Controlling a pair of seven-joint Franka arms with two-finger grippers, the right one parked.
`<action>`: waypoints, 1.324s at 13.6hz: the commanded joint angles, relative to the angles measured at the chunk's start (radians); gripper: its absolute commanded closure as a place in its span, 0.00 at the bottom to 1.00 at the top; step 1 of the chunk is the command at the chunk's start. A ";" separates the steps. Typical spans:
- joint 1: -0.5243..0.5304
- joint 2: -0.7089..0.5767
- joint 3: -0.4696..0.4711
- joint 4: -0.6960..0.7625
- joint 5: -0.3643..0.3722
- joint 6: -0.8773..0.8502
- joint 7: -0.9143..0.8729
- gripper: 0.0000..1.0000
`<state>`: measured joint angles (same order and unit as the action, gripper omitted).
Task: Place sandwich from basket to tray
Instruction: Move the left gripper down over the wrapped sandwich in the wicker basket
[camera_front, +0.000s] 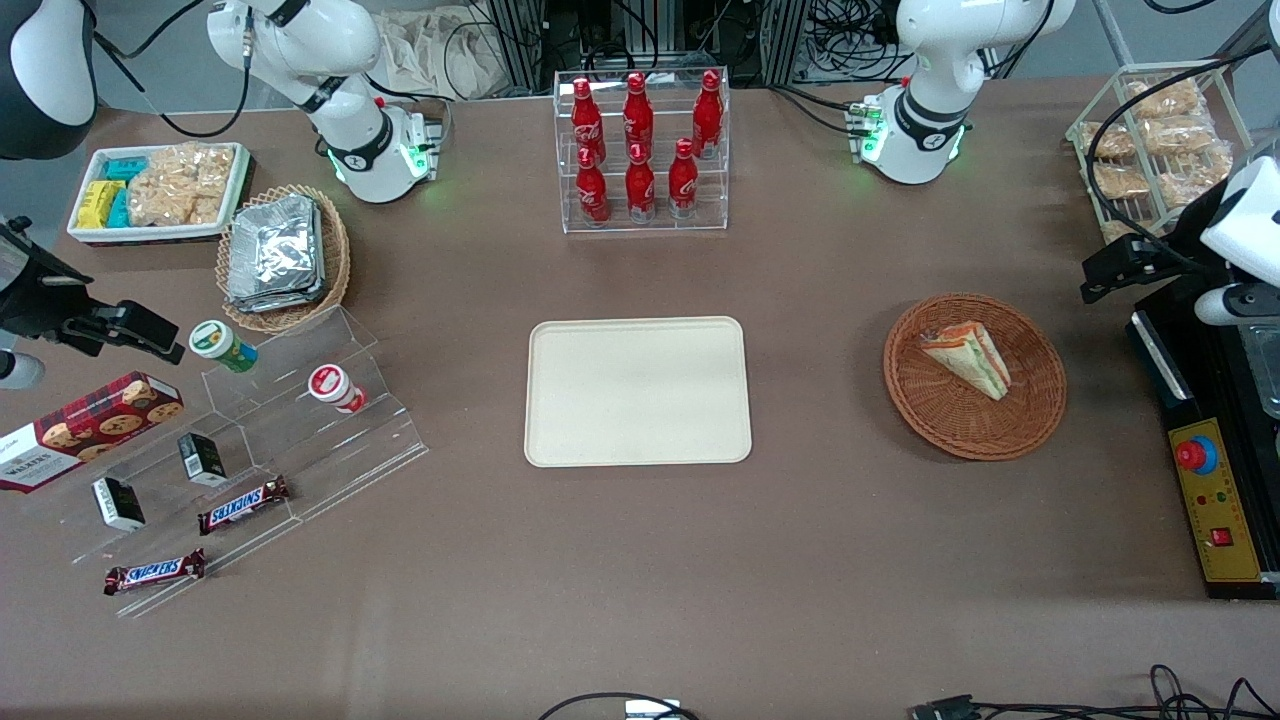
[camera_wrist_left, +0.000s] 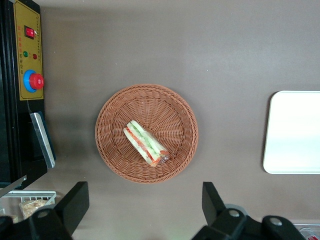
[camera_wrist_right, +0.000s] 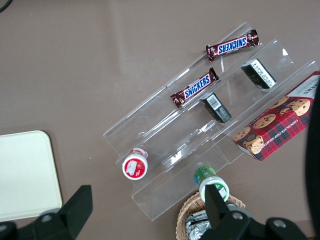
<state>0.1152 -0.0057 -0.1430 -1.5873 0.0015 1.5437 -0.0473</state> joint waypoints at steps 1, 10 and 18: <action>0.000 0.013 0.005 0.029 -0.014 -0.025 -0.011 0.00; 0.003 -0.013 0.009 -0.173 -0.014 0.105 -0.098 0.00; 0.003 -0.126 0.010 -0.609 -0.005 0.482 -0.290 0.00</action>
<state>0.1183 -0.0525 -0.1371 -2.0536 0.0014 1.9243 -0.2842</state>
